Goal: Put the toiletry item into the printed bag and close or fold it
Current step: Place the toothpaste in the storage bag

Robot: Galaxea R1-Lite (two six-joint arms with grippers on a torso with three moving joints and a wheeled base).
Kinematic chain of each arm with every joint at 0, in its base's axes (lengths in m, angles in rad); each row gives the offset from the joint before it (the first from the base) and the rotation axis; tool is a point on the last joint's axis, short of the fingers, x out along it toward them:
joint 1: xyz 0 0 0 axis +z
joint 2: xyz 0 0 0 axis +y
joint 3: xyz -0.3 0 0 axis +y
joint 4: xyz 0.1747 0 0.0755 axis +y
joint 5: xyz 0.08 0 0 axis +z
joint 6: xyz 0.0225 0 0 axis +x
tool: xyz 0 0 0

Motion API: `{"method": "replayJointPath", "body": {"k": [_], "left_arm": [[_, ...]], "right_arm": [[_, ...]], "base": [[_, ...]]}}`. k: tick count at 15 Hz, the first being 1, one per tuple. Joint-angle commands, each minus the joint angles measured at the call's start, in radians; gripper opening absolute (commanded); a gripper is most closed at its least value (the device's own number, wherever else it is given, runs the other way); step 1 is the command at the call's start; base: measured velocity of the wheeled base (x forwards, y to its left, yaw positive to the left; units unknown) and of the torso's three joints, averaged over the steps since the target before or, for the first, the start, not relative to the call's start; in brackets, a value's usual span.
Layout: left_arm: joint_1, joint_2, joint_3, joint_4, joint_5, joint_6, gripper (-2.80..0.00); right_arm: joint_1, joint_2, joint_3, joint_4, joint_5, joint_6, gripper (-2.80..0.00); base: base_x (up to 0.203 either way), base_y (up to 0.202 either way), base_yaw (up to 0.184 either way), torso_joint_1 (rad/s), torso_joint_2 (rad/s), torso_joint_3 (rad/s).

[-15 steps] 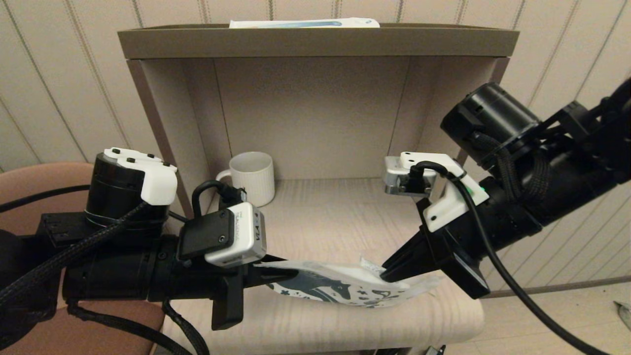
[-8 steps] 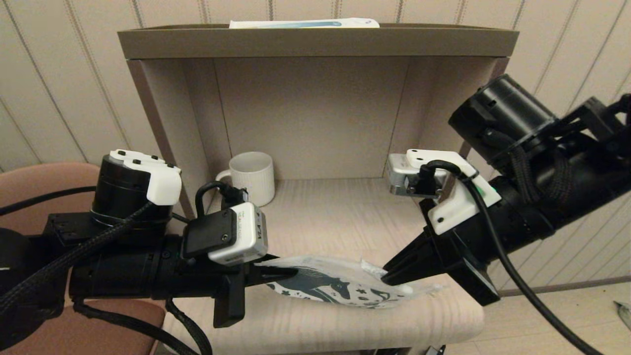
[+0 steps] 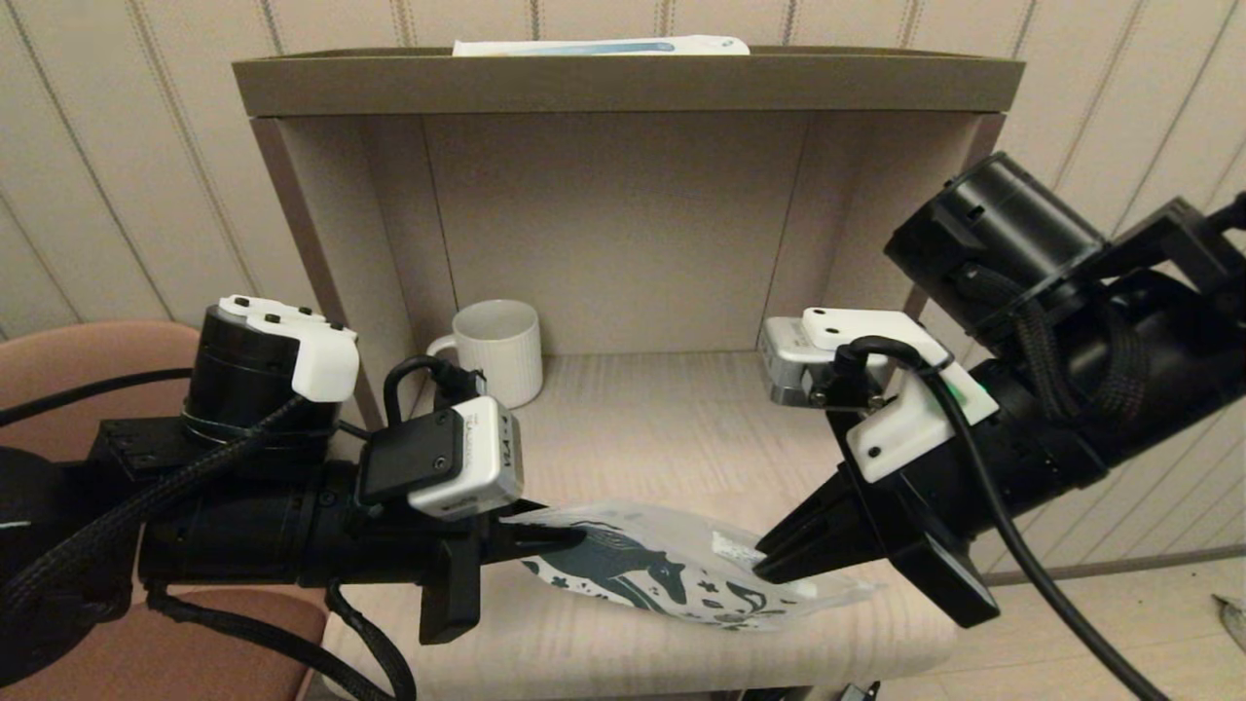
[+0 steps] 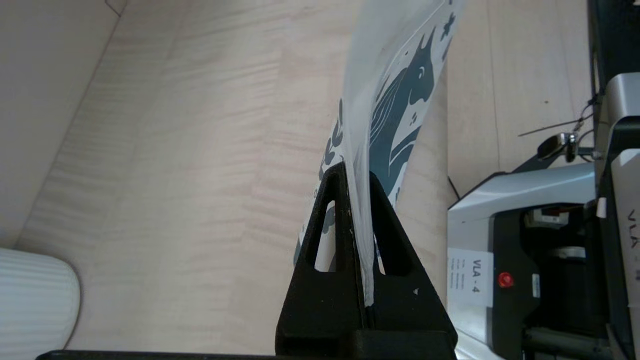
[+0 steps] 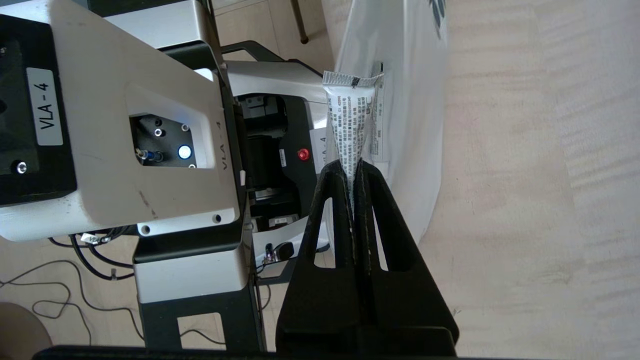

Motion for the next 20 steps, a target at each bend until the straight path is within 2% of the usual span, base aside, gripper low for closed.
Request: {"method": "replayJointPath", "body": {"k": [1,12,13,20], "left_arm": [[0.001,0.003,-0.003,-0.002,-0.003,-0.003,-2.8],[0.002,0.01,-0.003,-0.003,-0.005,-0.005,-2.8],[0.0,0.01,-0.005,-0.003,-0.005,-0.005,-2.8],[0.001,0.01,-0.006,-0.006,-0.005,-0.005,-2.8]], "right_arm": [[-0.001,0.002,0.0,0.003,0.003,-0.003,-2.8],[0.002,0.003,-0.005,0.005,-0.004,-0.003,-2.8],[0.002,0.001,-0.002,0.003,-0.004,-0.002,0.0],[0.001,-0.008,-0.005,0.003,-0.004,-0.003,0.0]], "base": [[0.0,0.0,0.0,0.0,0.0,0.0],[0.0,0.0,0.0,0.0,0.0,0.0],[0.0,0.0,0.0,0.0,0.0,0.0],[0.0,0.0,0.0,0.0,0.0,0.0]]}}
